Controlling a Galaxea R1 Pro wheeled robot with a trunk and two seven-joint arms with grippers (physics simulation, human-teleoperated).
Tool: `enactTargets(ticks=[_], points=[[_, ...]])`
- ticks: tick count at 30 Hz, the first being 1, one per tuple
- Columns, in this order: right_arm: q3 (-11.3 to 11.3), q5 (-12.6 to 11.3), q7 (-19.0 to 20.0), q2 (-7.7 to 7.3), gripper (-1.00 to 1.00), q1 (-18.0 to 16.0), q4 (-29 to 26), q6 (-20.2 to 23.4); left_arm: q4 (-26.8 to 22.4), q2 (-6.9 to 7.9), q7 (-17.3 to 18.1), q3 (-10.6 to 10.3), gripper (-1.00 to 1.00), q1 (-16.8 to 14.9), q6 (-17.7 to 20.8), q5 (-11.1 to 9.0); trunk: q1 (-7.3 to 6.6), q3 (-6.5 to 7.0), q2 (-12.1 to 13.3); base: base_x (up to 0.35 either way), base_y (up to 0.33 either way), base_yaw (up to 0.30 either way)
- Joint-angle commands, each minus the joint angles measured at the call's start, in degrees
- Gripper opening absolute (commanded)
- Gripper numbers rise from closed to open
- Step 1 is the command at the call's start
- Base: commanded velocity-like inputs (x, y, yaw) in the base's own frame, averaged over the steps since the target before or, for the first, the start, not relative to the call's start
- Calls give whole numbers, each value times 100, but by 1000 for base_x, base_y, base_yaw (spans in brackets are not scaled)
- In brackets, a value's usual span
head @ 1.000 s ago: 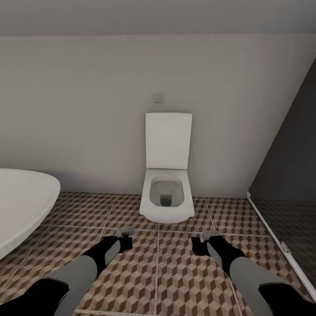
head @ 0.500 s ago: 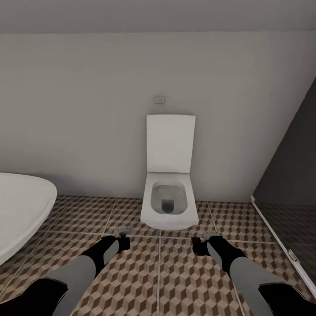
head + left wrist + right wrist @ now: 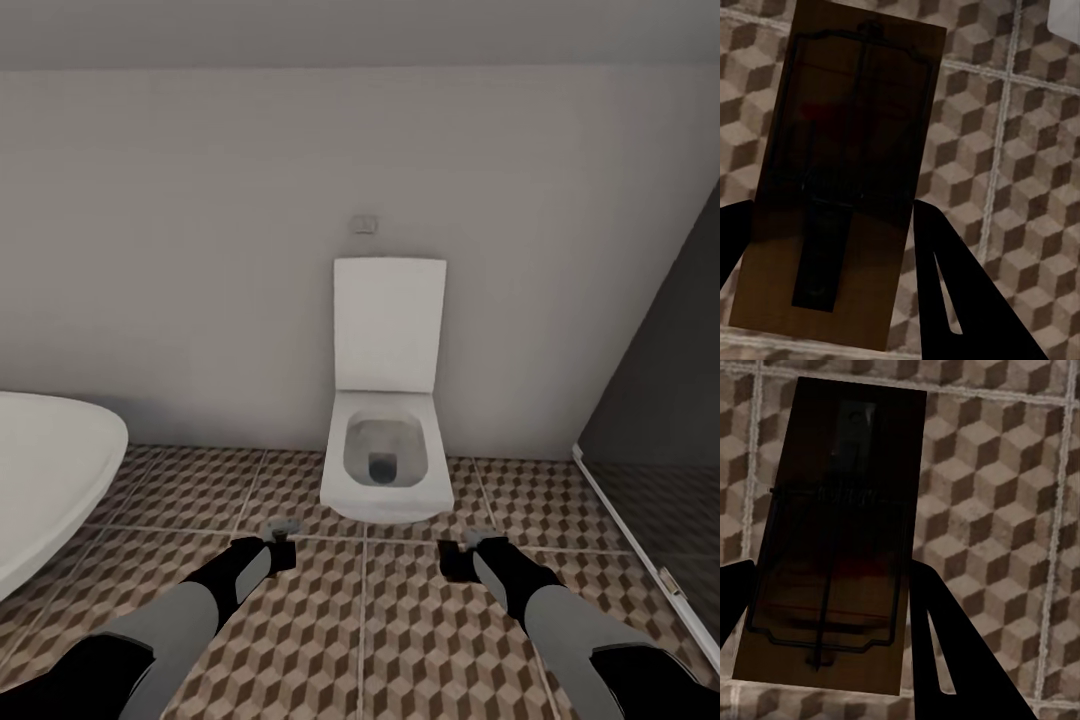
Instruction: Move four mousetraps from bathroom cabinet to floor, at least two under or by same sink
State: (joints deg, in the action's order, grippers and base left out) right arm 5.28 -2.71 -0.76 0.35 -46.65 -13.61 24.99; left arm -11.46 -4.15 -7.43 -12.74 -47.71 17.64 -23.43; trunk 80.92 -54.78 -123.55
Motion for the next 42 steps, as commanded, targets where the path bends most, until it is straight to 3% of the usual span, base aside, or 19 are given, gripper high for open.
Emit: enactTargets(ticks=[1, 10, 42], points=[[44, -47, -2, -15, -100, -2, -10, 32, -14, 2, -39, -47, -100, -1, 33, -39, 22, -25, -44, 1, 0, 0], [44, -49, -3, -98, -100, -2, -12, 32, -14, 2, -39, -50, -100, -1, 38, -39, 219, -241, -405, 0, 0, 0], [44, -45, -4, -106, -100, -2, -19, 62, -17, 28, -39, -45, -100, -1, 55, -39, 922, -1108, -1688, 0, 0, 0]])
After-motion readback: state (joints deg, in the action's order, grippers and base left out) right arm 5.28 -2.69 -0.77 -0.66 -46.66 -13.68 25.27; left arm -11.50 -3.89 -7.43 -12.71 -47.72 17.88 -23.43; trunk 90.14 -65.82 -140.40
